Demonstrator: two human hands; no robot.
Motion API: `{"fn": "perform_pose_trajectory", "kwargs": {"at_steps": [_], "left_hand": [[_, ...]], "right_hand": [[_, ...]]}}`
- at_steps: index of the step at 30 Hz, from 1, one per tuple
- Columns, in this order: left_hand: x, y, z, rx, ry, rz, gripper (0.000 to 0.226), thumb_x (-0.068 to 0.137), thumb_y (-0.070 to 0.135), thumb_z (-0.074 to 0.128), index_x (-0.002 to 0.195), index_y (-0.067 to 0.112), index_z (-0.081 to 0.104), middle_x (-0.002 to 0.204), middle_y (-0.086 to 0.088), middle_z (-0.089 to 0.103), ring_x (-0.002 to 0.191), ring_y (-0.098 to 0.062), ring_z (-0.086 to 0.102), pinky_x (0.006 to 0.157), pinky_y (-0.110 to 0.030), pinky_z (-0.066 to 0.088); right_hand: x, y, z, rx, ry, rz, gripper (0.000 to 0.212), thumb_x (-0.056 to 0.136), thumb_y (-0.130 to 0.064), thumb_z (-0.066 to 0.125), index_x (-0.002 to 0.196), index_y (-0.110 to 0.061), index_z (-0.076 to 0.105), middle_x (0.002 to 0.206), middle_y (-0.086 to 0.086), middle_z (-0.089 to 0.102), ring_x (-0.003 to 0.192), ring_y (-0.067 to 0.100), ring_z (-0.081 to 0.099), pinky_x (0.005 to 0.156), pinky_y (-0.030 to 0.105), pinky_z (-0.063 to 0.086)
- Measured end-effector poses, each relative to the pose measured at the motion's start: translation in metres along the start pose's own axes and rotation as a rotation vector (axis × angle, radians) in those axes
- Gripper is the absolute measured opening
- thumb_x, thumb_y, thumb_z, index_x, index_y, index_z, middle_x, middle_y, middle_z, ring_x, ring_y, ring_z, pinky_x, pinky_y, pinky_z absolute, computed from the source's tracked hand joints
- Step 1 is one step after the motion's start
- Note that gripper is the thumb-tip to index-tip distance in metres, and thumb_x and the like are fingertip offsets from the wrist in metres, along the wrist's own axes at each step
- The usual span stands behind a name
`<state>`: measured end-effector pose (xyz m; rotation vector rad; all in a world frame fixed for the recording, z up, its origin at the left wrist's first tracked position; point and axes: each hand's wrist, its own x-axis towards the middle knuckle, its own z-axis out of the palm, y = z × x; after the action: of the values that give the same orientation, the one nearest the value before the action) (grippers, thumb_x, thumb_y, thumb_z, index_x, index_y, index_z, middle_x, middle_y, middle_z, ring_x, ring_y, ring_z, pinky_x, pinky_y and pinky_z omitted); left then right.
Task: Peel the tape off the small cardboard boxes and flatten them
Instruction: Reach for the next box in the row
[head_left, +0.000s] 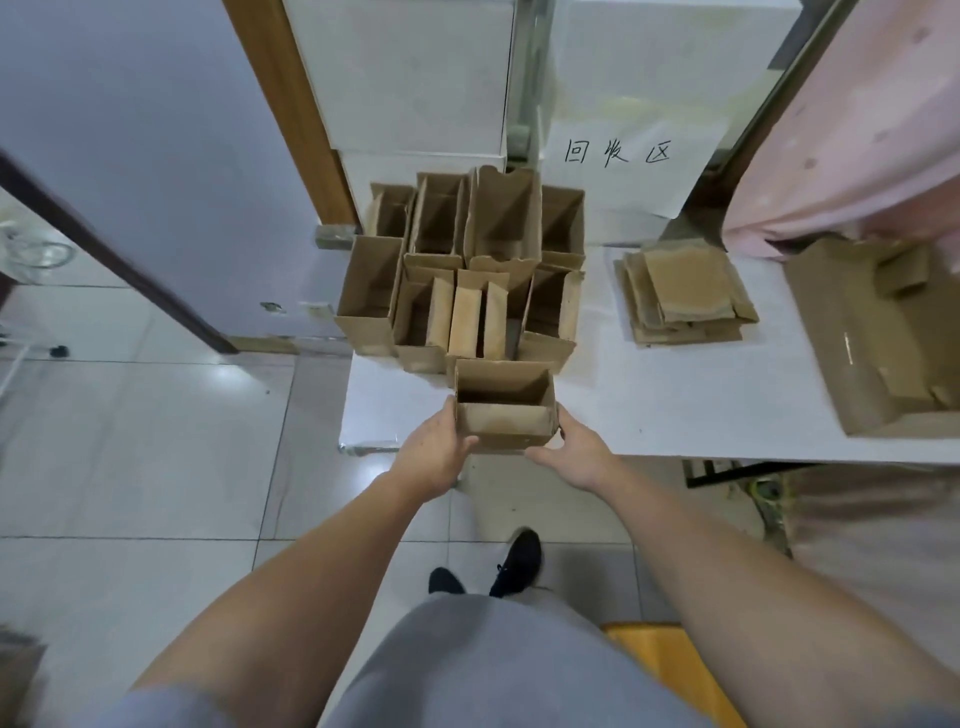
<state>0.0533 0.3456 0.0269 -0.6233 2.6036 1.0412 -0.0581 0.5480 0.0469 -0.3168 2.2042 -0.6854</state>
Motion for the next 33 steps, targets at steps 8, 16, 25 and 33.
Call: {"fn": "perform_pose_trajectory", "kwargs": {"at_steps": [8, 16, 25, 33], "left_hand": [[-0.013, -0.004, 0.003, 0.050, 0.070, 0.106, 0.058, 0.107, 0.054, 0.032, 0.159, 0.028, 0.027, 0.134, -0.001, 0.061, 0.115, -0.021, 0.057, 0.095, -0.045, 0.052], [-0.027, 0.049, -0.007, -0.005, 0.251, 0.239, 0.061, 0.105, 0.052, 0.046, 0.155, 0.018, 0.039, 0.136, 0.001, 0.057, 0.125, -0.016, 0.051, 0.106, -0.033, 0.043], [0.002, 0.125, -0.002, -0.042, 0.354, 0.329, 0.081, 0.101, 0.046, 0.058, 0.165, 0.018, 0.017, 0.146, 0.004, 0.029, 0.132, -0.014, 0.040, 0.112, -0.037, 0.044], [0.067, 0.224, 0.023, -0.236, 0.307, 0.220, 0.071, 0.105, 0.051, 0.047, 0.165, 0.036, 0.011, 0.158, 0.021, 0.018, 0.127, -0.013, 0.049, 0.108, -0.040, 0.047]], "right_hand": [[-0.014, 0.010, -0.010, 0.060, 0.197, -0.102, 0.069, 0.088, -0.038, 0.071, 0.150, -0.037, 0.039, 0.127, -0.001, 0.061, 0.106, 0.018, 0.062, 0.091, 0.033, 0.051], [-0.034, 0.011, -0.043, 0.148, 0.465, -0.160, 0.051, 0.090, -0.045, 0.063, 0.138, -0.029, 0.052, 0.114, -0.007, 0.053, 0.097, 0.010, 0.058, 0.087, 0.034, 0.054], [-0.022, 0.031, -0.105, 0.368, 0.547, -0.144, 0.027, 0.090, -0.044, 0.063, 0.097, -0.019, 0.058, 0.102, 0.001, 0.060, 0.094, 0.018, 0.059, 0.080, 0.035, 0.051], [0.008, 0.066, -0.199, 0.495, 0.519, -0.188, 0.019, 0.093, -0.047, 0.065, 0.090, -0.028, 0.062, 0.102, -0.003, 0.064, 0.097, 0.016, 0.061, 0.079, 0.030, 0.046]]}}
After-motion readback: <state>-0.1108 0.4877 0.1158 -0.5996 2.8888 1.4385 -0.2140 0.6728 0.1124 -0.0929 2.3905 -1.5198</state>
